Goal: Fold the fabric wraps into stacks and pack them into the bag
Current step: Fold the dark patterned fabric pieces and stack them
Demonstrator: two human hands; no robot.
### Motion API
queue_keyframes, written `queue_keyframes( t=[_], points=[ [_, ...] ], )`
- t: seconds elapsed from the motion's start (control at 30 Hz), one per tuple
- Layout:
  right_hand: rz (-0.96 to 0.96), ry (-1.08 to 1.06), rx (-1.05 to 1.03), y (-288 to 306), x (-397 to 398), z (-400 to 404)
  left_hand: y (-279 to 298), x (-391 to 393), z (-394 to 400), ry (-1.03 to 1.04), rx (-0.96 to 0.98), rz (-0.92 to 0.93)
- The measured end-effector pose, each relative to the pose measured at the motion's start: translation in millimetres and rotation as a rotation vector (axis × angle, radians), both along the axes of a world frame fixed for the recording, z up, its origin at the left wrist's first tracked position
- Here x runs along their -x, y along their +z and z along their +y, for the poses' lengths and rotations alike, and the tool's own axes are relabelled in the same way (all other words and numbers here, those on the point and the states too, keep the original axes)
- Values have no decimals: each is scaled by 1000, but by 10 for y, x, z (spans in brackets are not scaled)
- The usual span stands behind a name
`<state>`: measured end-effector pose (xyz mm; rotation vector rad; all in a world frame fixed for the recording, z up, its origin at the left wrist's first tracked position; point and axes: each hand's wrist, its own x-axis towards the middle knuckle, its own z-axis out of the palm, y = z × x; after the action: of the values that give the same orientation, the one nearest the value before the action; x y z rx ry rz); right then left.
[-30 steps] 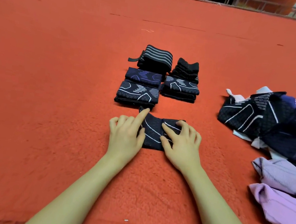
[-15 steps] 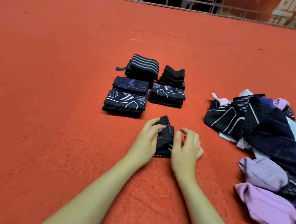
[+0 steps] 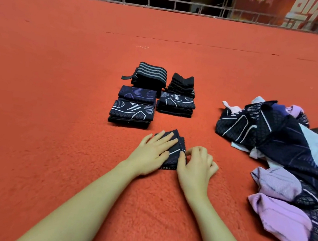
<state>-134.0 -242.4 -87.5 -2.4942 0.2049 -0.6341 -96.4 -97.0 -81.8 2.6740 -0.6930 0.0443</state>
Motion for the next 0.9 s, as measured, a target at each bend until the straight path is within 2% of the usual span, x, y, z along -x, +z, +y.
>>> queue_keyframes(
  t=[0.2, 0.4, 0.53, 0.6, 0.73, 0.8, 0.9],
  points=[
    [-56, 16, -18, 5, 68, 0, 24, 79, 5, -19, 26, -54],
    [157, -45, 105, -41, 62, 8, 57, 30, -17, -21, -97, 5],
    [191, 9, 88, -48, 7, -22, 128, -28, 4, -31, -107, 35],
    [148, 42, 10, -47, -5, -39, 155, -45, -3, -34, -76, -17],
    [-103, 147, -129, -9, -17, -41, 301, -127, 8, -13, -88, -209],
    [-230, 190, -148, 91, -70, -49, 417, -214, 38, -23, -133, -336],
    [-327, 247, -122, 276, -241, -105, 581, -389, 99, -43, -144, -423]
  ],
)
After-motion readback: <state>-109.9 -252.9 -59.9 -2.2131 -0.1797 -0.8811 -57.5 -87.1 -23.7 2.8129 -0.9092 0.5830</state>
